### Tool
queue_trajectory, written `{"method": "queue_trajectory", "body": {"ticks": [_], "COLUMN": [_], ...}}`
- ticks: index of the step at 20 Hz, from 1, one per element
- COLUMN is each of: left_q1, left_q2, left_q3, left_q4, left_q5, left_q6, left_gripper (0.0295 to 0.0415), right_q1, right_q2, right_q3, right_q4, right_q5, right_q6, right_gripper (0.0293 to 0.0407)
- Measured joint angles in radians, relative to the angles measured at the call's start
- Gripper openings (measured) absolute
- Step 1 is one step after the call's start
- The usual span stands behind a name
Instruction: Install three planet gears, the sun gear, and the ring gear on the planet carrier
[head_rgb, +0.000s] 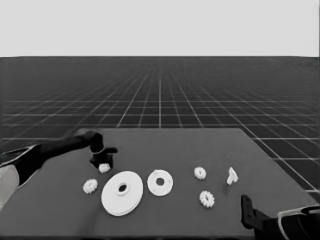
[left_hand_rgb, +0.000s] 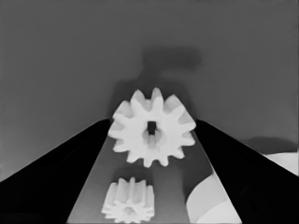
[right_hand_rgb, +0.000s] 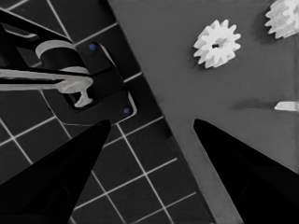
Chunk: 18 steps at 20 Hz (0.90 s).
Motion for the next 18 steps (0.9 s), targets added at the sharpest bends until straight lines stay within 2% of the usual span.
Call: {"method": "queue_trajectory", "body": {"ticks": [2, 4, 5, 12, 13, 15, 18], "left_q1": [0.000, 0.000, 0.000, 0.000, -0.055, -0.134, -0.165], "left_q2": [0.001, -0.001, -0.001, 0.000, -0.048, -0.076, -0.080], "left_q3": [-0.002, -0.005, -0.005, -0.005, 0.102, 0.158, 0.167], "left_q4": [-0.001, 0.001, 0.001, 0.001, -0.021, -0.059, -0.077], "left_q5": [0.000, -0.001, -0.001, -0.001, 0.064, 0.122, 0.146], "left_q6": [0.001, 0.002, 0.002, 0.002, -0.046, -0.068, -0.071], "left_gripper": [0.0384, 0.0317, 0.0312, 0.0312, 0.0313, 0.0313, 0.0313], "right_q1": [0.000, 0.000, 0.000, 0.000, 0.000, 0.000, 0.000], "right_q2": [0.000, 0.000, 0.000, 0.000, 0.000, 0.000, 0.000], "right_q3": [0.000, 0.000, 0.000, 0.000, 0.000, 0.000, 0.000], "right_q4": [0.000, 0.000, 0.000, 0.000, 0.000, 0.000, 0.000], "right_q5": [0.000, 0.000, 0.000, 0.000, 0.000, 0.000, 0.000], "right_q6": [0.000, 0.000, 0.000, 0.000, 0.000, 0.000, 0.000], "right_gripper": [0.0385, 0.0385, 0.0385, 0.0385, 0.0385, 0.0385, 0.0385]}}
